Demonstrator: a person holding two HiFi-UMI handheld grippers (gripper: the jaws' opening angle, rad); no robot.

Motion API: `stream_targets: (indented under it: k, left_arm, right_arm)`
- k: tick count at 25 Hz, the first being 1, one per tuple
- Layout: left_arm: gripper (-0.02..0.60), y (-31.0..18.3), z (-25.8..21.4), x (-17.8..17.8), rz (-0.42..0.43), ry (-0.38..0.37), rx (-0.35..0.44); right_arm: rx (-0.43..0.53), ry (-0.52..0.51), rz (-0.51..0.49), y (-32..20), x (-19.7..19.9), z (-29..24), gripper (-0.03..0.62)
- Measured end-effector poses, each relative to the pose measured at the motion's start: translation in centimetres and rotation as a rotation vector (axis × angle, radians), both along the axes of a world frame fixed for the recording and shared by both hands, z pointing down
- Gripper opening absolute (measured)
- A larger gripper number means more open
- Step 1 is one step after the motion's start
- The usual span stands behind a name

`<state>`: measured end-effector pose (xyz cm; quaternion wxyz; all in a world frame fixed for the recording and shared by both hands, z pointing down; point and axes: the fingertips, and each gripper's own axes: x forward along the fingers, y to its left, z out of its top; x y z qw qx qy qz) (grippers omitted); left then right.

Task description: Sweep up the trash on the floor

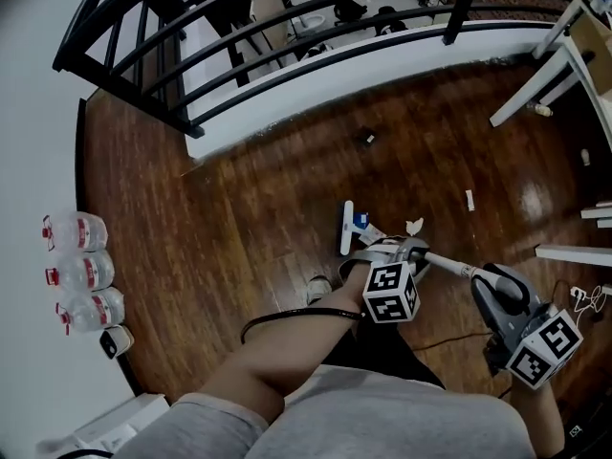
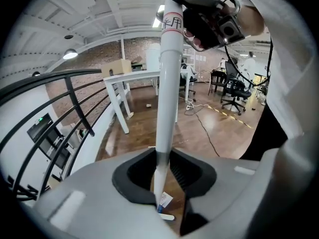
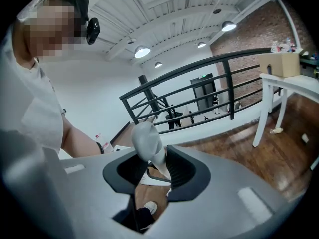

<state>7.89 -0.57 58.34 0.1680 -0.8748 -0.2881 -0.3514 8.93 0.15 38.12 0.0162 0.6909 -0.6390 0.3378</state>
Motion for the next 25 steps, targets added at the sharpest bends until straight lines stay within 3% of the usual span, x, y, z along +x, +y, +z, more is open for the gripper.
stream_targets:
  k: [14, 21, 25]
  left_arm:
    - [0.084, 15.9, -1.4, 10.0, 0.161, 0.053, -0.068]
    - [0.084, 17.9, -1.5, 11.6, 0.221, 0.044, -0.051]
    - [0.084, 17.1, -2.6, 11.0, 0.235, 0.036, -0.011]
  right_arm:
    - [0.009, 0.041, 0.246, 15.1, 9.4, -1.6, 0.117]
    - [0.024, 0.027, 0.281, 17.3, 11.2, -1.6, 0.117]
    - [0.046, 0.026, 0.245, 16.4, 10.7, -2.8, 0.121]
